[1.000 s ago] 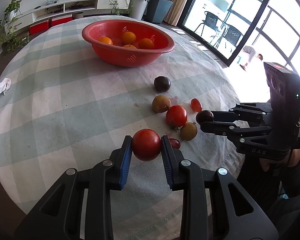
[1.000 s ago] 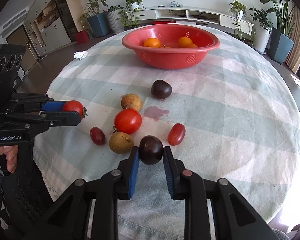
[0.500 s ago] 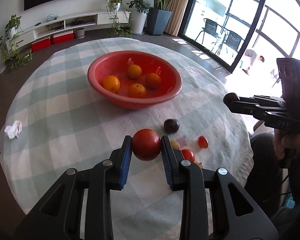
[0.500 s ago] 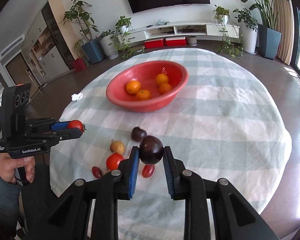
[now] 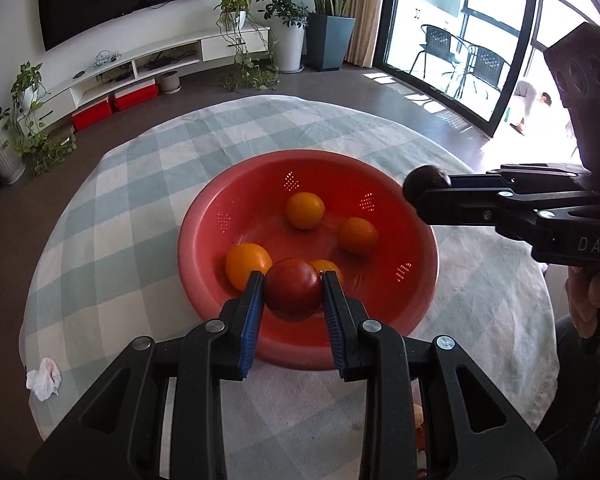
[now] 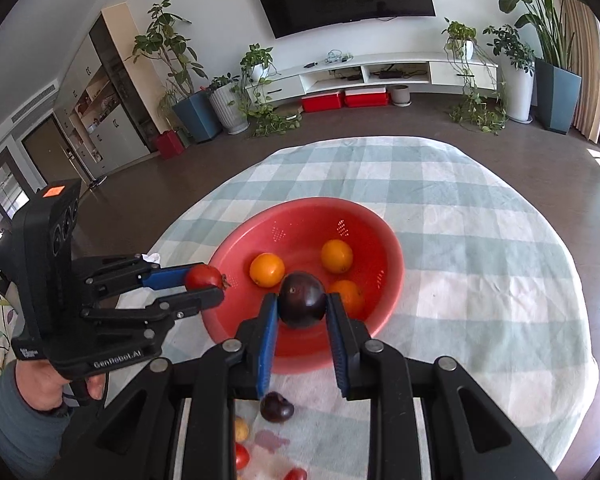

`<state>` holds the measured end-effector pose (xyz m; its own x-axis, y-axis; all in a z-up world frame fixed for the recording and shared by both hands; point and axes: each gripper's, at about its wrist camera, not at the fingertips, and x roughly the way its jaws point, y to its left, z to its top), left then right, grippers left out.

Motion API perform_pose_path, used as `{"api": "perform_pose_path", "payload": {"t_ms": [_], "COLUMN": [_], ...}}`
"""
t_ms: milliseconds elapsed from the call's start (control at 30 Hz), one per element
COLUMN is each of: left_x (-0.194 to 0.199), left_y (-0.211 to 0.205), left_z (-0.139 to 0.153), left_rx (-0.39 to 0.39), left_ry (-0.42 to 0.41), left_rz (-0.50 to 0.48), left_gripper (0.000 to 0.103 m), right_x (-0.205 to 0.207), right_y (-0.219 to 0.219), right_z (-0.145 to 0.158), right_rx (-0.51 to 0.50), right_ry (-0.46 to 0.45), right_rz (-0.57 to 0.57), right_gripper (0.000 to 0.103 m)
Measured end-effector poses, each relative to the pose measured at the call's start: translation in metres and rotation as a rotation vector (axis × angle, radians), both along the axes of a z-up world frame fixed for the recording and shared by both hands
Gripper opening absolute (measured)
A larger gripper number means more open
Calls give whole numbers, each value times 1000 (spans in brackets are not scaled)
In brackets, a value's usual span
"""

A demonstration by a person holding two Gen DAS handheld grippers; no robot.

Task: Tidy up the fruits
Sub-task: 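Carry the tomato with the left tool over the colander while the right tool carries the plum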

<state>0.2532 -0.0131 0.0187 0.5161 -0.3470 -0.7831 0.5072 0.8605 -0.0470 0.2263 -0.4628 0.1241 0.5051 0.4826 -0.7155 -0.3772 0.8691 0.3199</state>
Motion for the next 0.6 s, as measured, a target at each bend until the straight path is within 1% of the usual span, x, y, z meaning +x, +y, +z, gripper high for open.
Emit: {"api": "perform_pose_path", "payload": {"t_ms": [133, 300, 467, 600], "left_x": [14, 26, 30, 31], "left_y": [-10, -16, -21, -20], "left_z": [-16, -28, -40, -42], "left_rx": [15, 30, 42, 35], "left_ry": [11, 14, 28, 24], "left_rz": [-6, -1, -9, -6], "left_gripper": [27, 27, 27, 27], "right_x": [25, 44, 53, 55], "right_y": [14, 26, 38, 45], "right_z": [-16, -31, -45, -56], "right_rx": [-24, -70, -130, -172], "right_ry": [31, 49, 57, 63], "right_rz": [5, 9, 23, 34], "right_gripper": [27, 27, 27, 27]}}
